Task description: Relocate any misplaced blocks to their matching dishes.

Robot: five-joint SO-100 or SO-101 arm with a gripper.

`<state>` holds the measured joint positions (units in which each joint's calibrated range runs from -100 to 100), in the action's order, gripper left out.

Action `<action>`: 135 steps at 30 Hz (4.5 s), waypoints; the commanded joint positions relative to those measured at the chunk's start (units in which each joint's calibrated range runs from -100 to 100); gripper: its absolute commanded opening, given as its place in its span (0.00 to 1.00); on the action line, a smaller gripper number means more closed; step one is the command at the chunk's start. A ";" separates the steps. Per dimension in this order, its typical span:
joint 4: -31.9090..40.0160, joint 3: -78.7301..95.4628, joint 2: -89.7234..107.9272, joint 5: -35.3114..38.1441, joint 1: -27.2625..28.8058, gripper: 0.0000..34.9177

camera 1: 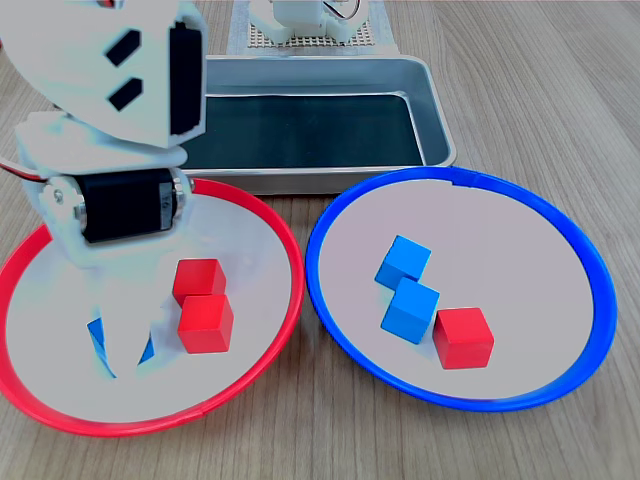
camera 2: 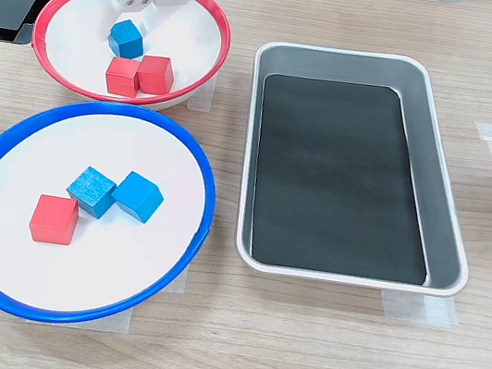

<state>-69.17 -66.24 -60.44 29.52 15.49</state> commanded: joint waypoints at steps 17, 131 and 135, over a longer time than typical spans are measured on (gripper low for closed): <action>-0.13 -0.53 1.64 1.61 -0.66 0.01; 3.34 3.38 5.48 20.61 -25.51 0.40; 3.01 3.57 5.13 20.32 -25.98 0.41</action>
<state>-66.56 -60.53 -55.58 50.23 -9.82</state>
